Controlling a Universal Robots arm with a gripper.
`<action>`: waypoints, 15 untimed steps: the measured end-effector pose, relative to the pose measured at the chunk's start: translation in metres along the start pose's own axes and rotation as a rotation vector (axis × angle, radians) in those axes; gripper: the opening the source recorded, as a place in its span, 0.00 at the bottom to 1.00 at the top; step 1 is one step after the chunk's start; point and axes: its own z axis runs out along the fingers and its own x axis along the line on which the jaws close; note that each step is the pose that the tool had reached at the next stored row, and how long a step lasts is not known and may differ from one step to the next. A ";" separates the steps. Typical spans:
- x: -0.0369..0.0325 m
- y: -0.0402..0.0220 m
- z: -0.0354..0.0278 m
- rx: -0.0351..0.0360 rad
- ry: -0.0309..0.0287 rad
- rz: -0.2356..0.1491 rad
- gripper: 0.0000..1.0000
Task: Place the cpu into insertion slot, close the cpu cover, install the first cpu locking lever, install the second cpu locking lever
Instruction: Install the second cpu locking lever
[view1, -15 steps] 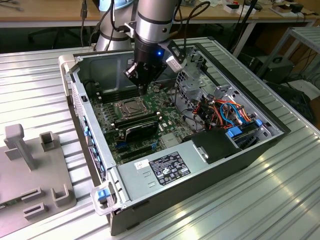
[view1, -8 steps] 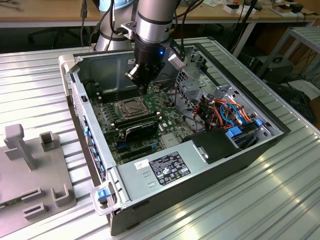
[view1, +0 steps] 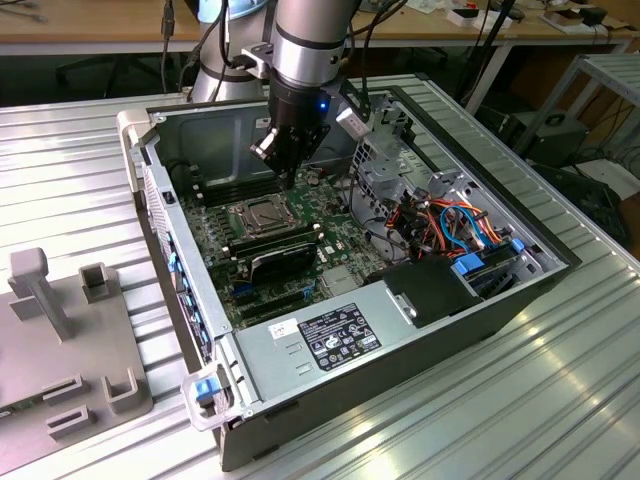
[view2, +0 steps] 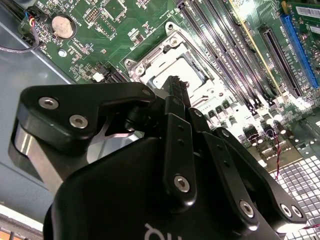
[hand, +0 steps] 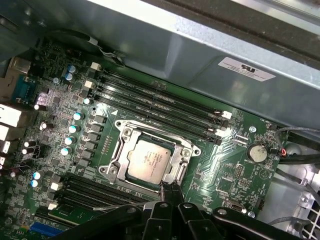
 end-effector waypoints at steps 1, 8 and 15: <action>0.0000 0.0000 0.0000 0.0000 0.0001 0.000 0.11; 0.0000 0.0000 0.0000 0.0000 0.0000 -0.001 0.11; 0.0000 0.0000 0.0000 -0.0003 0.0000 -0.013 0.11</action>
